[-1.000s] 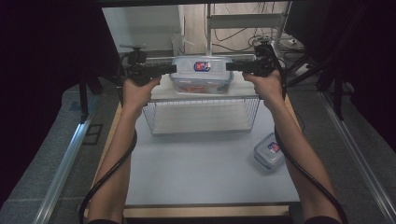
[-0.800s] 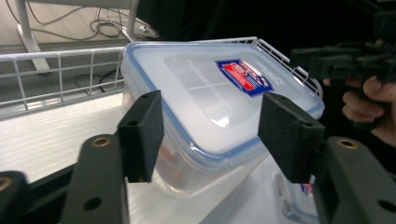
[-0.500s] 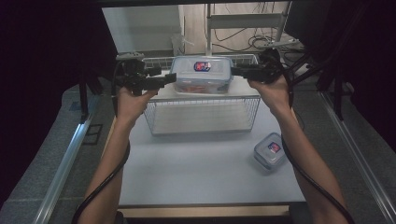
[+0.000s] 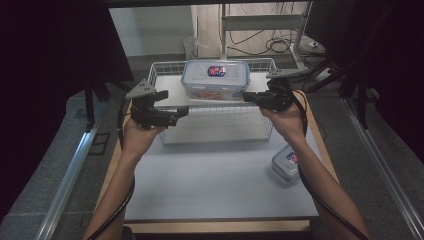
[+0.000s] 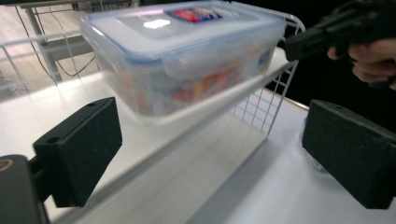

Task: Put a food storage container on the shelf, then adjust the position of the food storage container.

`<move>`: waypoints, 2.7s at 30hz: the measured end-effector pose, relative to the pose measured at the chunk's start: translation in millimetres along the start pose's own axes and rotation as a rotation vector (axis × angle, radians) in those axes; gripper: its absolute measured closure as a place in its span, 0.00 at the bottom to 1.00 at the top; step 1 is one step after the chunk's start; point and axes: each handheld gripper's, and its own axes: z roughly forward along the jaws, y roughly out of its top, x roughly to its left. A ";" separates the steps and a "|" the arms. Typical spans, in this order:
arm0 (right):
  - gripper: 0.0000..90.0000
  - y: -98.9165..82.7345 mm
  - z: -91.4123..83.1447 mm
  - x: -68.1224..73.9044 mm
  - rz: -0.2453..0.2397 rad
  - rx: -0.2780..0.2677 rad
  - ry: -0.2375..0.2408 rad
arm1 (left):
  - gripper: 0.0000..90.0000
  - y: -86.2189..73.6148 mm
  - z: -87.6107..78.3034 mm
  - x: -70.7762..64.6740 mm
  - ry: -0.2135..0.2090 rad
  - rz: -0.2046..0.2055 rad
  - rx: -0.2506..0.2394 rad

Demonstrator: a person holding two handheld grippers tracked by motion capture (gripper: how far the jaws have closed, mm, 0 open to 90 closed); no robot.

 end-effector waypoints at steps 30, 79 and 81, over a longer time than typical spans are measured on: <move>0.46 -80.4 -16.9 36.4 -0.095 0.070 -0.035 | 0.03 -83.7 -4.5 -58.3 0.004 0.095 0.097; 0.11 -186.4 -36.4 23.9 0.024 0.169 -0.141 | 0.03 -180.6 -6.8 -80.4 0.105 0.103 0.265; 0.27 -185.2 -42.0 17.2 0.026 0.184 -0.187 | 0.03 -180.8 -6.8 -80.2 0.107 0.104 0.266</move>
